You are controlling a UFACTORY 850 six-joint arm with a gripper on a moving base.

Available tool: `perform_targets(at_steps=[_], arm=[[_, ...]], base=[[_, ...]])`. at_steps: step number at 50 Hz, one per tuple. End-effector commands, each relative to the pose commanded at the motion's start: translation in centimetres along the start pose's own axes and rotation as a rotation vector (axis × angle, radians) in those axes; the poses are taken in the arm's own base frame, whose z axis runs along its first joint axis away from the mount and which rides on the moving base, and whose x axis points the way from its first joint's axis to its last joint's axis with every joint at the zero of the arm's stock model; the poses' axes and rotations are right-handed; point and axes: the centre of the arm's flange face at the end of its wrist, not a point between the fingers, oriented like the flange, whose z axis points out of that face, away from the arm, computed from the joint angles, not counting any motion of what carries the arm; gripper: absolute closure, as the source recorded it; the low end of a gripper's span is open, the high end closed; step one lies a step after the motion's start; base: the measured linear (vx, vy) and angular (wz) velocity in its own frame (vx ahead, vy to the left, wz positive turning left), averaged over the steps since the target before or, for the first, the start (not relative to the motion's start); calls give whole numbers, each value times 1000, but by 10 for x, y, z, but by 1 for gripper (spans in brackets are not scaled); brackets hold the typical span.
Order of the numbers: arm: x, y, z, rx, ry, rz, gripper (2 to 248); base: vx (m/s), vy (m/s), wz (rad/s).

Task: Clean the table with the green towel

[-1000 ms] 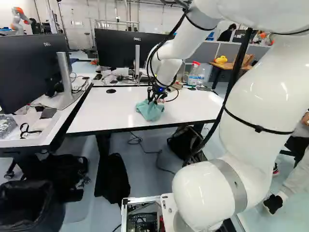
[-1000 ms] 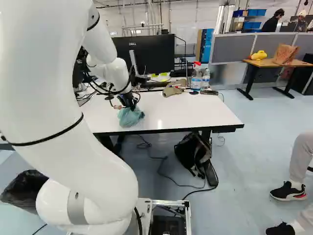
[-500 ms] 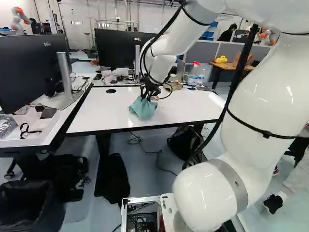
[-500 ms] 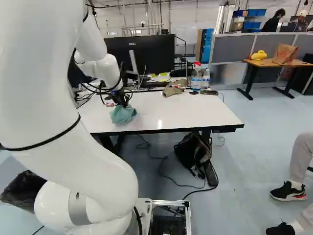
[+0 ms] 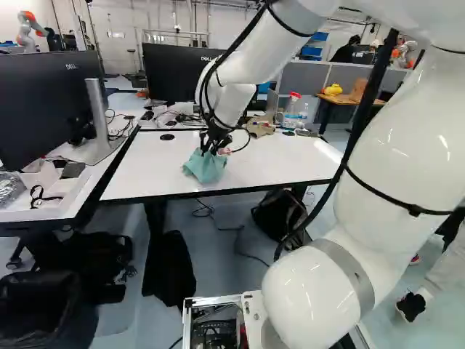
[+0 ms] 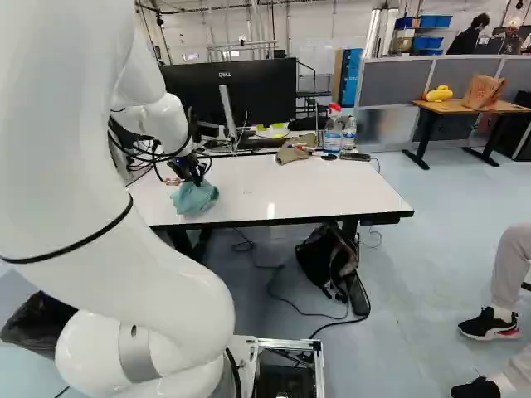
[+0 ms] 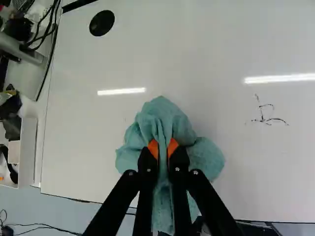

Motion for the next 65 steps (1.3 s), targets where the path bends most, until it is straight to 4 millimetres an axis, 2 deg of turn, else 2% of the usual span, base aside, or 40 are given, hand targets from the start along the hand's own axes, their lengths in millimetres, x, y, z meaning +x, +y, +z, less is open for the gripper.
perform_targets(at_steps=[6,31,48,65], arm=[[-8,-6,-2,7,-4,-15,209],[-7,-5,-8,9,7,-12,209],[3,18,-32,-5,64,35,209],[9,46,-36,-36,80,92,209]], base=[[0,0,0],[0,0,0],[0,0,0],[0,0,0]])
